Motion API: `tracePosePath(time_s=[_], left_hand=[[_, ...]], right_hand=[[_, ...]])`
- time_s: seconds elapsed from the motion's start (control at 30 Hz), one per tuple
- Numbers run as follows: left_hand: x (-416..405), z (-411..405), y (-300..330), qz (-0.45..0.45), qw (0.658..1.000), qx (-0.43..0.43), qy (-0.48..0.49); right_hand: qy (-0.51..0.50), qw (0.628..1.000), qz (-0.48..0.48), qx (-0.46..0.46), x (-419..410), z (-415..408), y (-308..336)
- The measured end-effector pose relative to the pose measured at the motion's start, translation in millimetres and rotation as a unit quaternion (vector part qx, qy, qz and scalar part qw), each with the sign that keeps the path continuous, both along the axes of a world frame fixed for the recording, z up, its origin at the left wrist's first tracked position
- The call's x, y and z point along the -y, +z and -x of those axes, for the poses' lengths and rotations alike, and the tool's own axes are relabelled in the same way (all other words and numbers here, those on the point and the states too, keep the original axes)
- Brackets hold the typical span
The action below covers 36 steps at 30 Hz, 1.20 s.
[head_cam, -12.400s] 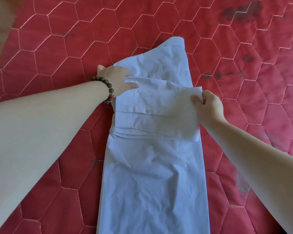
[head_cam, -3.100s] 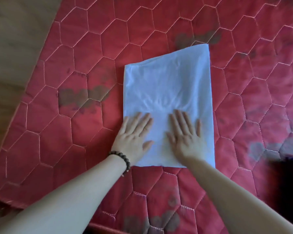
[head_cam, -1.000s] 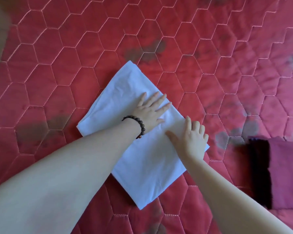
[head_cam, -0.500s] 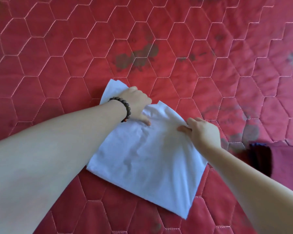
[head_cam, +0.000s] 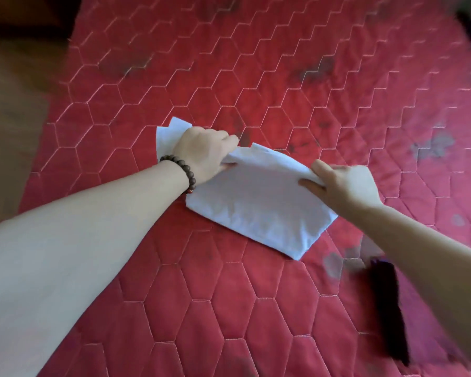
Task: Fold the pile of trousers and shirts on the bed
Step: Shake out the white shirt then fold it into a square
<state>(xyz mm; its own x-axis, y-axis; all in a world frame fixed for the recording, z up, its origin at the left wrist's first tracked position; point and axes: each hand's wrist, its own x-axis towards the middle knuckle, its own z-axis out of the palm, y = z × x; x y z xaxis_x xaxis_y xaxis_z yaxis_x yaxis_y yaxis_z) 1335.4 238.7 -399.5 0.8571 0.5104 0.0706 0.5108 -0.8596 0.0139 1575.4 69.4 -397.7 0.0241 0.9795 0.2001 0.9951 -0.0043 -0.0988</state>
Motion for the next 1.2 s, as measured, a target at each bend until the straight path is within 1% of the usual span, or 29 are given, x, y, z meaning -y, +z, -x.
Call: tracePosePath(time_s=[0.1,0.17,0.23,0.3,0.37,0.4,0.47,0.53,0.57,0.63,0.7,0.77,0.8,0.87,0.93,1.0,1.03,1.07,1.13,1.17,1.2], left_hand=[[-7.5,-2.5,43.4,-0.065,0.998,0.018,-0.014],[-5.8,0.9,54.1,-0.088,0.996,0.027,-0.011],[-0.3,8.8,47.7,-0.078,0.996,0.042,-0.006],[8.4,20.9,26.0,-0.036,0.999,0.035,0.010],[20.9,35.3,-5.1,0.011,0.999,-0.006,0.040],[29.3,42.9,-23.1,0.031,0.997,-0.044,0.054],[51.7,59.1,-57.0,0.058,0.987,-0.138,0.066],[76.9,75.9,-82.6,0.071,0.973,-0.208,0.070],[88.8,85.5,-91.8,0.078,0.968,-0.226,0.079],[107.3,104.7,-103.9,0.093,0.961,-0.235,0.112],[121.8,122.4,-110.9,0.108,0.962,-0.204,0.146],[131.2,137.3,-112.9,0.106,0.967,-0.171,0.154],[134.9,144.5,-112.5,0.099,0.969,-0.170,0.151],[143.9,157.5,-112.0,0.102,0.961,-0.203,0.155],[157.0,168.8,-112.4,0.126,0.948,-0.221,0.191],[173.6,174.2,-114.1,0.145,0.936,-0.186,0.262],[182.7,173.0,-114.5,0.153,0.929,-0.164,0.296],[191.6,169.5,-115.7,0.163,0.921,-0.143,0.323],[209.5,157.4,-121.4,0.181,0.910,-0.099,0.361],[217.9,150.2,-125.7,0.188,0.904,-0.083,0.374],[225.9,142.4,-130.4,0.194,0.898,-0.076,0.387]], right_hand=[[-0.001,0.999,-0.037,0.015,-10.4,-2.4,36.3],[-0.002,0.999,-0.044,0.026,-11.0,-0.4,45.8],[0.007,0.999,-0.037,0.024,-6.6,4.7,42.1],[0.023,0.999,-0.017,0.020,4.2,12.3,23.5],[0.028,0.999,0.037,0.020,19.6,24.2,-6.8],[0.026,0.995,0.094,0.017,28.1,32.3,-24.3],[0.024,0.976,0.215,0.008,46.1,50.8,-59.9],[0.041,0.959,0.280,-0.003,66.0,71.9,-88.5],[0.048,0.953,0.299,-0.012,75.2,83.8,-98.2],[0.049,0.944,0.325,-0.025,92.3,108.0,-113.1],[0.051,0.935,0.350,-0.022,107.7,132.9,-121.6],[0.054,0.931,0.360,-0.024,119.5,158.8,-125.3],[0.057,0.930,0.362,-0.030,123.6,172.7,-126.1],[0.074,0.922,0.377,-0.044,131.3,199.6,-126.2],[0.109,0.908,0.397,-0.074,138.3,220.6,-124.2],[0.143,0.904,0.386,-0.113,139.2,226.5,-117.4],[0.157,0.916,0.341,-0.140,136.6,222.9,-114.2],[0.166,0.934,0.276,-0.151,131.6,214.8,-112.5],[0.141,0.971,0.149,-0.123,114.0,188.8,-113.7],[0.107,0.981,0.126,-0.099,102.1,173.6,-114.7],[0.069,0.986,0.130,-0.076,90.2,157.5,-115.0]])
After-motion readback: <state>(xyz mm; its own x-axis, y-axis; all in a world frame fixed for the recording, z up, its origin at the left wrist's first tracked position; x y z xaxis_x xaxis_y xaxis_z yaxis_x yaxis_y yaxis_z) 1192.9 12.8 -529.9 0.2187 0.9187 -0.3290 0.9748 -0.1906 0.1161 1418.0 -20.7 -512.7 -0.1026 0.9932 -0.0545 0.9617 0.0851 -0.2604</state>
